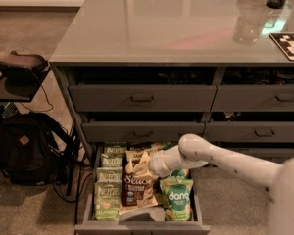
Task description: Pick brown chip bag from bottom drawer and place on counter
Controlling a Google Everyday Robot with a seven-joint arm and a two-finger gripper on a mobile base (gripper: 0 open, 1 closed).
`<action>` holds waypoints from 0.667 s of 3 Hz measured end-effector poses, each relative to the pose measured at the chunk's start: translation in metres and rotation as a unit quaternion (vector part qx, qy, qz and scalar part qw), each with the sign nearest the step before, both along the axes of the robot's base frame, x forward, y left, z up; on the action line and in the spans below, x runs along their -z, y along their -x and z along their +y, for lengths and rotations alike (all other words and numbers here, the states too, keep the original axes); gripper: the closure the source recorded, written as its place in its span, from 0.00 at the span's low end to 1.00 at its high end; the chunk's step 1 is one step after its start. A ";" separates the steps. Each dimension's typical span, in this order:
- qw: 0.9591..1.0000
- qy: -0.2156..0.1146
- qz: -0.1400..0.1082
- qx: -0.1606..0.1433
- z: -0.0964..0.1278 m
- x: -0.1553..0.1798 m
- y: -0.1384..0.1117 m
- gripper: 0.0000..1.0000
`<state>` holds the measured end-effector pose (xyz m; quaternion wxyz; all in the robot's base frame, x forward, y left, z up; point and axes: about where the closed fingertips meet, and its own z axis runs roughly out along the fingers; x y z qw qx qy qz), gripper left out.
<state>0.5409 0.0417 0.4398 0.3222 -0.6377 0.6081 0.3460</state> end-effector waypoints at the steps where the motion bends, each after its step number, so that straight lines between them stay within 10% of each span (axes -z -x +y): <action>1: 0.996 0.003 -0.088 0.023 -0.005 -0.087 0.019 1.00; 2: 0.987 0.007 -0.149 0.051 0.002 -0.168 0.059 1.00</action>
Offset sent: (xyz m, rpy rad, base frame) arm -0.2227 0.0365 0.2103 -0.0900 -0.3288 -0.0054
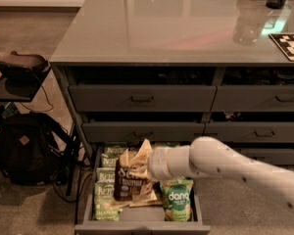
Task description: Pick brown chip bag from bottom drawer and place on counter
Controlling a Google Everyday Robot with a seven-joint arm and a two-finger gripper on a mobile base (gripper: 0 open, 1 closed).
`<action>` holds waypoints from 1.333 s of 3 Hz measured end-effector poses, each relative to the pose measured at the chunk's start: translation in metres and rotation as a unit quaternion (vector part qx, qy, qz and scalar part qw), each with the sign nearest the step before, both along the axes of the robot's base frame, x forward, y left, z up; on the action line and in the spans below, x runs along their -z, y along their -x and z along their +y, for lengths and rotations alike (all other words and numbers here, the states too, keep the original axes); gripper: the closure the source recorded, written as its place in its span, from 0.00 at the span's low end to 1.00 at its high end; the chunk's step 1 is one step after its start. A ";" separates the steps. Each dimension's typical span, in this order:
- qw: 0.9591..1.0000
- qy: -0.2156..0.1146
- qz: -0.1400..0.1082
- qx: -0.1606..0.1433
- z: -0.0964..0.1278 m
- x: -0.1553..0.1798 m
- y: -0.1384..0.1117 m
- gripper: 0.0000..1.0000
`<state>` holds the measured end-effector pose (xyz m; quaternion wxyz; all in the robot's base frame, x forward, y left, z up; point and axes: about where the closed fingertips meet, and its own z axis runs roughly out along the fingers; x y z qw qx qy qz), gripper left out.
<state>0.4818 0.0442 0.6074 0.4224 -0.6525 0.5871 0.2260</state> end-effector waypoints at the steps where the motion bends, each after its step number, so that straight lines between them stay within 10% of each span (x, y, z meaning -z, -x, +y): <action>1: 1.000 0.002 -0.023 0.001 0.014 -0.051 0.070 1.00; 2: 0.999 -0.021 -0.035 0.001 0.033 -0.096 0.118 1.00; 4: 0.989 -0.081 -0.046 0.116 0.025 -0.192 0.123 1.00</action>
Offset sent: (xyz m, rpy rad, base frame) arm -0.1712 0.0082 0.1722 0.1243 -0.1280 -0.1404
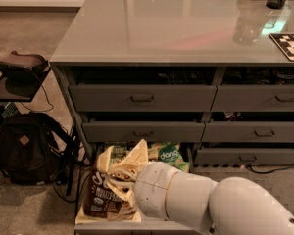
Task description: Pick brown chip bag from bottom drawer and place on counter
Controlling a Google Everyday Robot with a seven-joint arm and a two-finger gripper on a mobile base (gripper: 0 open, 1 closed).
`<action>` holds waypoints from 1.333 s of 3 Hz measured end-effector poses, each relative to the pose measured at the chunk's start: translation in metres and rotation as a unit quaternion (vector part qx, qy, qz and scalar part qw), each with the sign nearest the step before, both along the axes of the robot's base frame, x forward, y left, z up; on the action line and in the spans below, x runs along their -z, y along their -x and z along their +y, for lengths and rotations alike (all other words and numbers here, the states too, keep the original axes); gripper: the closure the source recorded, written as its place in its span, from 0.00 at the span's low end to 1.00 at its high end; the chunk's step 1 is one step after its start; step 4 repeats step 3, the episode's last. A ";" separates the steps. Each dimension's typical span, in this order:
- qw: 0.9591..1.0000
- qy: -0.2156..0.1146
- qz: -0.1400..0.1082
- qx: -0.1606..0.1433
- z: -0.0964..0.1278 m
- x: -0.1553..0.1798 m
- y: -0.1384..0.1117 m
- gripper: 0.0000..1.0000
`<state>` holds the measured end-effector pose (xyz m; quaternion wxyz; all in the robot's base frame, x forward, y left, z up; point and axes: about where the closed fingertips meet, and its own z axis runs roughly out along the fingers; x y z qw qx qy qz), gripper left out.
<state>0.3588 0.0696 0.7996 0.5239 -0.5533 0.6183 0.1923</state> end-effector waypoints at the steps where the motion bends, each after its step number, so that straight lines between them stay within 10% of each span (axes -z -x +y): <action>1: 0.999 -0.023 -0.008 0.046 -0.014 -0.029 0.001 1.00; 4: 0.996 -0.039 -0.015 0.075 -0.029 -0.046 0.002 1.00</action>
Offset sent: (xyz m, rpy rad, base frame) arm -0.0037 -0.0464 0.0691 0.1313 -0.0470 -0.2087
